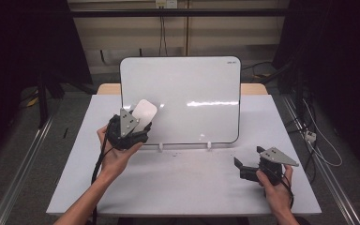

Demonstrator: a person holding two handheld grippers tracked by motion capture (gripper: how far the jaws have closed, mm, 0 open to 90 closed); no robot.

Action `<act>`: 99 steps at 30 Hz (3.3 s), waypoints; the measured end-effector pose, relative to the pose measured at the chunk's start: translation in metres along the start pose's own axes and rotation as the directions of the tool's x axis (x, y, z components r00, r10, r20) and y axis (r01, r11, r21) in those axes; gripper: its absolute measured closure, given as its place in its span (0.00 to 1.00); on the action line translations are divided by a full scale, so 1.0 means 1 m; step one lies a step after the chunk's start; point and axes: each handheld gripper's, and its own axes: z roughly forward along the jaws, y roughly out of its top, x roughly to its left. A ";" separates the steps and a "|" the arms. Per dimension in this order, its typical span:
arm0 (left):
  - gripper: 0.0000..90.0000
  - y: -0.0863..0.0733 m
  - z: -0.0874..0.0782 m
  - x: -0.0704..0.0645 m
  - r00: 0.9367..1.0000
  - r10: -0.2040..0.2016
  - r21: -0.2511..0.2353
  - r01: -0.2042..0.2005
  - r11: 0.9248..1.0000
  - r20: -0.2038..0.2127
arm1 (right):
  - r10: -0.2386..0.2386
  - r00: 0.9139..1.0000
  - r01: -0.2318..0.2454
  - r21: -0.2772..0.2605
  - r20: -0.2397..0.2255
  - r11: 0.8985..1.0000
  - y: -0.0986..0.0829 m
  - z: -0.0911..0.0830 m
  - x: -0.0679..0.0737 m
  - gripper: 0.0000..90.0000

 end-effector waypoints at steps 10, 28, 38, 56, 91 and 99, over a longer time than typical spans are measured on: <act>0.35 -0.014 -0.003 0.008 0.999 -0.013 0.032 0.014 0.999 -0.037 | -0.010 1.000 0.010 -0.003 0.001 1.000 0.001 -0.001 0.002 0.05; 0.35 -0.035 0.019 -0.002 0.998 0.054 0.074 -0.052 0.996 -0.030 | -0.019 1.000 0.019 0.000 -0.004 1.000 0.002 0.002 0.004 0.05; 0.35 -0.043 0.036 -0.006 0.993 0.104 0.103 -0.098 0.990 -0.055 | -0.015 1.000 0.015 0.000 -0.004 1.000 0.002 0.002 0.003 0.05; 0.26 -0.040 0.033 -0.008 0.995 0.093 0.117 -0.088 0.989 -0.042 | -0.017 1.000 0.017 -0.001 0.001 1.000 0.002 0.001 0.003 0.05; 0.07 -0.032 -0.002 0.018 0.985 -0.147 0.111 0.137 0.984 0.088 | -0.020 1.000 0.020 0.001 -0.010 1.000 0.002 0.004 0.004 0.05; 0.06 -0.039 -0.015 0.018 0.975 -0.198 0.102 0.188 0.977 0.099 | -0.021 1.000 0.021 0.004 -0.011 1.000 0.002 0.004 0.004 0.05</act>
